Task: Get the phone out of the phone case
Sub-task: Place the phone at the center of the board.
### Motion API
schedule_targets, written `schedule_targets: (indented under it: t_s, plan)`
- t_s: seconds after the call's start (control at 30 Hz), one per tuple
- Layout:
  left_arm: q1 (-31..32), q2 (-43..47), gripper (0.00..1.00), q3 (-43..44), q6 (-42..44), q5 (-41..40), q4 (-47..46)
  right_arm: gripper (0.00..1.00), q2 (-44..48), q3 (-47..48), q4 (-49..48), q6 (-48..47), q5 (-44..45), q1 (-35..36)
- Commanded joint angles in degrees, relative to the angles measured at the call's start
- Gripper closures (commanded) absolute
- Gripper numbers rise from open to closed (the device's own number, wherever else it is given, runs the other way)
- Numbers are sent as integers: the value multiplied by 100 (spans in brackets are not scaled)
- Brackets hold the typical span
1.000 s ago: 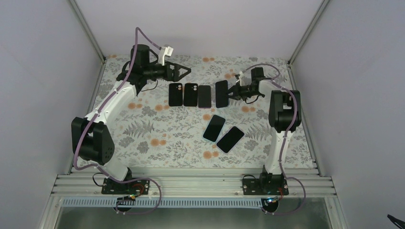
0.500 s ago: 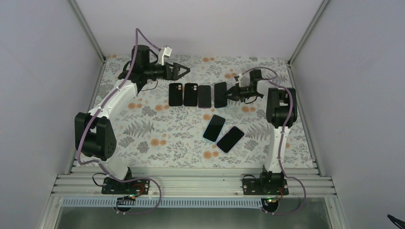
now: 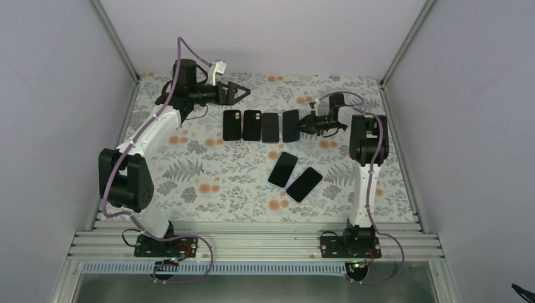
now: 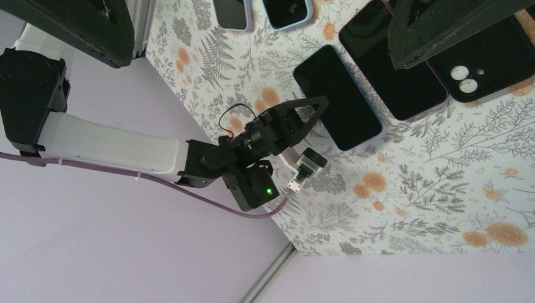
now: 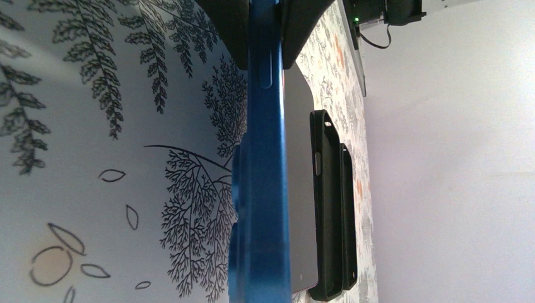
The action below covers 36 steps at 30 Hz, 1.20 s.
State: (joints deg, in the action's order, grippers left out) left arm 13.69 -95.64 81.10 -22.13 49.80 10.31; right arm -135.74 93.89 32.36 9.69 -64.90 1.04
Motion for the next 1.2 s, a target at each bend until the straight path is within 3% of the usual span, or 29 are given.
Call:
schedule_targets:
  t_s: [0.0, 0.53, 0.87, 1.0, 1.17]
  plan:
    - [-35, -17, 0, -80, -70, 77, -143, 92, -66, 247, -44, 119, -427, -37]
    - [-68, -13, 0, -138, -114, 39, -191, 60, 142, 137, -80, 202, -300, -1]
    - [-71, 9, 0, -166, -136, 24, -227, 57, 149, 121, -119, 266, -261, 184]
    - [-64, 33, 0, -210, -140, -3, -243, 51, 203, 134, -109, 266, -176, 216]
    - [-77, 40, 0, -177, -101, -123, -177, 35, 370, 71, -85, 257, 85, 219]
